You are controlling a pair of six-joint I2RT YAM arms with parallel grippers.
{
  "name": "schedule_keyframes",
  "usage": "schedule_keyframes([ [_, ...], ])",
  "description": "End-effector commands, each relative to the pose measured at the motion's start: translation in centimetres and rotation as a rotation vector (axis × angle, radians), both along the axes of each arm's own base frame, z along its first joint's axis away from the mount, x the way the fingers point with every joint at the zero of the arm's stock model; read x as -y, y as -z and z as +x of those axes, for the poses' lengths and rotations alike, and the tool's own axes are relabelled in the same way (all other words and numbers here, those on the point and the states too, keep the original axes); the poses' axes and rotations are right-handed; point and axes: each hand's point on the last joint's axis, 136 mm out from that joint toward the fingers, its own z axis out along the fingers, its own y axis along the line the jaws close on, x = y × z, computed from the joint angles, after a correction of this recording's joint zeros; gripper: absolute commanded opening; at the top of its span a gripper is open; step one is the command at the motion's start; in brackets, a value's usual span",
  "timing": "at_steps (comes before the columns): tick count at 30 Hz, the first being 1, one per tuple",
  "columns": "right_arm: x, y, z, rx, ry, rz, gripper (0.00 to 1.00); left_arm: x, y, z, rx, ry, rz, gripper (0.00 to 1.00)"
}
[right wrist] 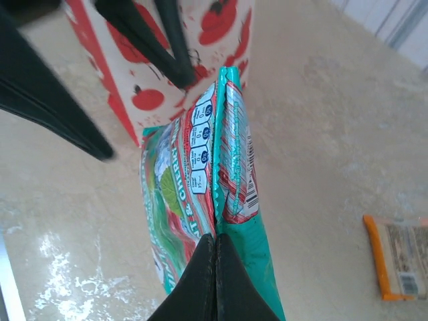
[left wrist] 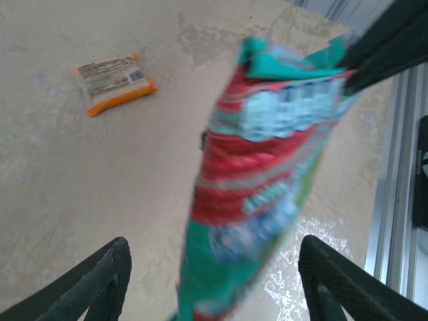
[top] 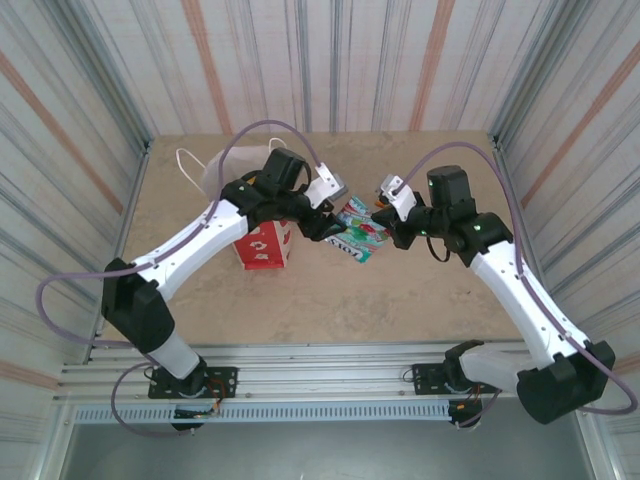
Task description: Place the snacks into the paper bag
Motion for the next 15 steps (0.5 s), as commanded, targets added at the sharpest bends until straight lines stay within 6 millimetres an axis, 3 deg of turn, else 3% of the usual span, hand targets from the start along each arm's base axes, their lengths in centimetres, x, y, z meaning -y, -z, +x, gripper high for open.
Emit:
schedule_keyframes([
  [1, -0.8, -2.0, -1.5, 0.072, -0.089, 0.046, 0.00, 1.9, -0.7, -0.8, -0.001, 0.103, -0.084, 0.70],
  [4, -0.8, -2.7, -1.7, 0.095, -0.093, 0.054, 0.00, 2.8, -1.3, -1.9, -0.017, 0.181, -0.139, 0.67],
  [9, -0.9, -3.1, -1.5, 0.113, -0.093, 0.067, 0.00, 3.4, -2.2, -3.7, -0.047, 0.285, -0.205, 0.53],
  [15, -0.9, -3.7, -1.2, 0.138, -0.079, 0.078, 0.00, 2.8, -2.7, -4.2, -0.055, 0.283, -0.202, 0.16],
])
